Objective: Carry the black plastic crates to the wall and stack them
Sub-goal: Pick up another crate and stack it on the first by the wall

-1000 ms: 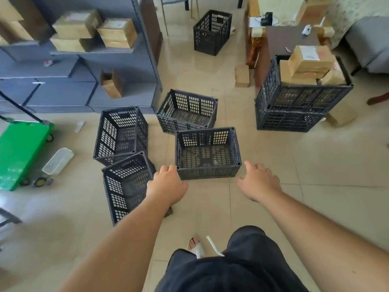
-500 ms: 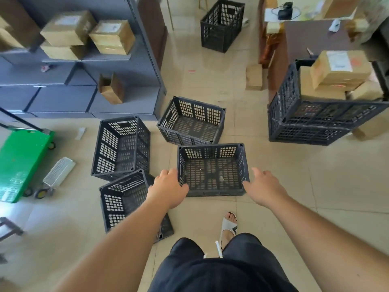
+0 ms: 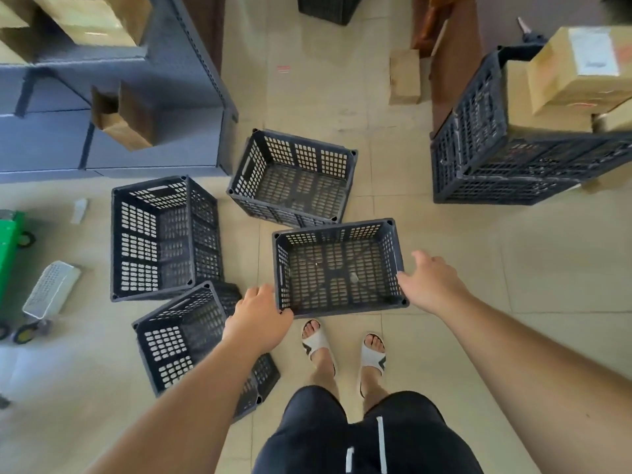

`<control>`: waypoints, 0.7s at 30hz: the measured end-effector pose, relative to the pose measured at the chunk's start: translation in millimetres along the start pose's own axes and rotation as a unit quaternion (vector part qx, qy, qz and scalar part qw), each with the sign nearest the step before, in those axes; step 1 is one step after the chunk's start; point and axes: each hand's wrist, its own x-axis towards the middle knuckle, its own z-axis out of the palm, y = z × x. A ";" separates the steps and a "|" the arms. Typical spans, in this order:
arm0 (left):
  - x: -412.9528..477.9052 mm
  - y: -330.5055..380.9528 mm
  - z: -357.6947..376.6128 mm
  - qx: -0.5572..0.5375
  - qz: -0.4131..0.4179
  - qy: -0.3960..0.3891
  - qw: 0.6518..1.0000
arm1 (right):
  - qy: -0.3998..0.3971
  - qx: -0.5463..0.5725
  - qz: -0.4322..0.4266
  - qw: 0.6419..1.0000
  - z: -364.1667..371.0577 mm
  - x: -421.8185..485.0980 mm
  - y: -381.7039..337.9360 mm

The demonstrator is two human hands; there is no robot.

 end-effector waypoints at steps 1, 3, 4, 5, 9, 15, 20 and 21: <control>13.2 -2.5 -2.3 -0.003 -0.004 -0.009 1.000 | 0.001 0.005 0.012 1.000 2.8 10.2 -3.1; 42.7 -5.7 -6.7 -0.011 -0.008 -0.024 1.000 | 0.002 0.010 0.030 0.999 9.6 33.3 -7.8; 57.2 -6.8 -7.6 -0.013 -0.011 -0.030 0.999 | -0.001 0.010 0.039 0.999 14.3 44.7 -9.0; 72.1 -7.7 -7.0 -0.013 -0.012 -0.034 0.999 | -0.002 0.008 0.044 0.999 19.6 56.8 -10.2; 128.3 -7.7 10.8 -0.027 -0.025 -0.046 0.998 | -0.007 -0.005 0.054 0.998 44.1 107.4 -5.3; 210.4 -12.3 65.1 -0.076 -0.059 -0.048 0.994 | -0.032 -0.015 0.065 0.997 96.1 186.6 12.6; 271.1 -21.0 112.2 -0.103 -0.093 -0.052 0.989 | -0.041 0.001 0.093 0.995 142.4 248.9 34.6; 283.0 -23.4 120.5 -0.104 -0.100 -0.051 0.988 | -0.040 0.009 0.096 0.995 151.1 261.0 39.4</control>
